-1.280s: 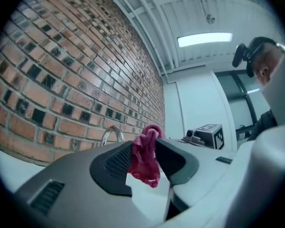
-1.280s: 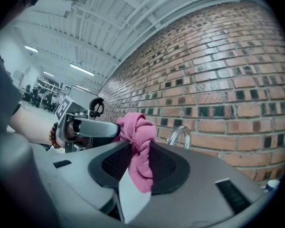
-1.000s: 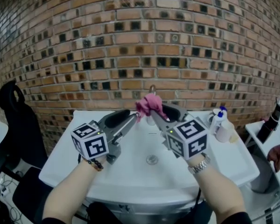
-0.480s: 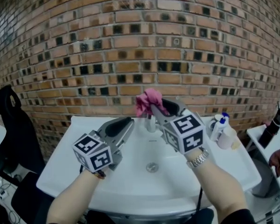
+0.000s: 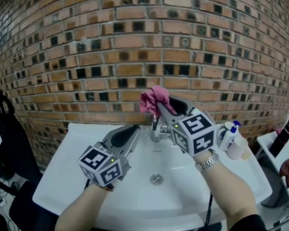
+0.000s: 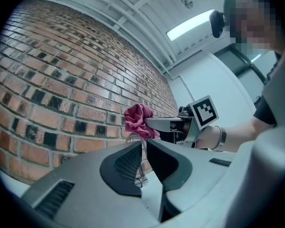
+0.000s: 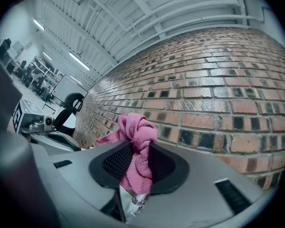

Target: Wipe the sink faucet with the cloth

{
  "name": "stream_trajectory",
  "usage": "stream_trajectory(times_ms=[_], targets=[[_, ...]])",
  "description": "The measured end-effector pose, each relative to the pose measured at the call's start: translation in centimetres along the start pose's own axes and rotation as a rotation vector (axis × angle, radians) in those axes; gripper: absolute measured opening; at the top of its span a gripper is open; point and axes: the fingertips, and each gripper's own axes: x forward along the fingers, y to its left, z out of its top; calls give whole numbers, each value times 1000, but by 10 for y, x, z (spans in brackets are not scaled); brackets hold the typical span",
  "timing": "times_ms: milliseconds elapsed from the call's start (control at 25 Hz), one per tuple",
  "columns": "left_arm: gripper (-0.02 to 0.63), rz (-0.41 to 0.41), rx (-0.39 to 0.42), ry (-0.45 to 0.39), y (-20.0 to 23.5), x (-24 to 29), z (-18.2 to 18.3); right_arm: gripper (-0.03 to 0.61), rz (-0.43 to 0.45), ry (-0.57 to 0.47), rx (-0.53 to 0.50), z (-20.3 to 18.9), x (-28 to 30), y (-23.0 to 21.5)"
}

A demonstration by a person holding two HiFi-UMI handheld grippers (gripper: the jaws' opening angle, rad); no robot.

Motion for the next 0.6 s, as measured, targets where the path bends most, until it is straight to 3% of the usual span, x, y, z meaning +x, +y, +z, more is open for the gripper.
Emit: stream_trajectory(times_ms=[240,600], targets=[[37,30,40,24,5,3,-13,104,-9,-19,25,-3,13,-16],[37,39,18,43,9,1,-22,103,-42,-39,168,-14,20,-37]])
